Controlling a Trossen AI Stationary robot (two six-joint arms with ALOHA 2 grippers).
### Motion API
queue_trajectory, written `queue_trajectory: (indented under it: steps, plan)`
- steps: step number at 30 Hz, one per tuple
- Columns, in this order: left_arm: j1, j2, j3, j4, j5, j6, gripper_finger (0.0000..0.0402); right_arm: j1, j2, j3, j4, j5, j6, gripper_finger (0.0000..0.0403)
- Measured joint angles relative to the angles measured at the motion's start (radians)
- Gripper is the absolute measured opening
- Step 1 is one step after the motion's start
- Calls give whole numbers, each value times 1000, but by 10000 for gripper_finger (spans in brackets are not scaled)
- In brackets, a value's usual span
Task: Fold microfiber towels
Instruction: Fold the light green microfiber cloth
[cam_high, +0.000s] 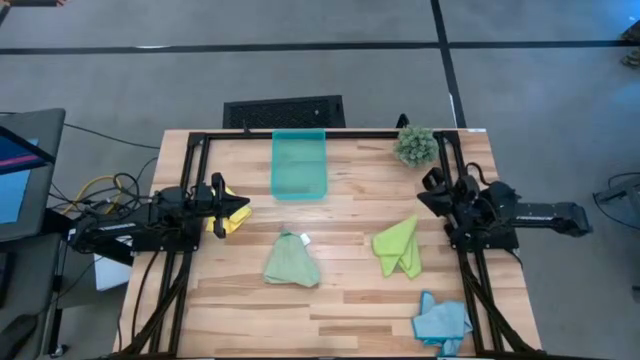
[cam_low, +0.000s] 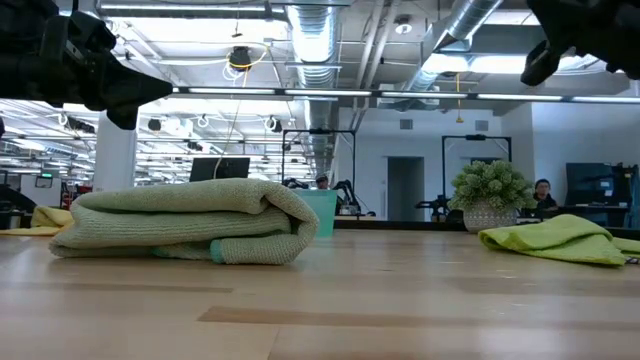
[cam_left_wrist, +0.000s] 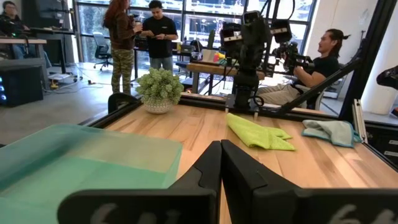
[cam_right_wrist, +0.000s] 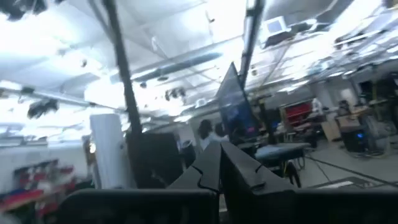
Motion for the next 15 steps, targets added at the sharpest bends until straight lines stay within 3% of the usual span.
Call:
queue_trajectory:
  steps: [7,11,15]
  plan:
    - [0,0,0,0,0,0,0,20,22,0,-51,-13,65,33]
    - [0,0,0,0,0,0,0,104,122,8,-73,-45,33,33]
    - [0,0,0,0,0,0,0,211,258,97,-178,10,-73,33]
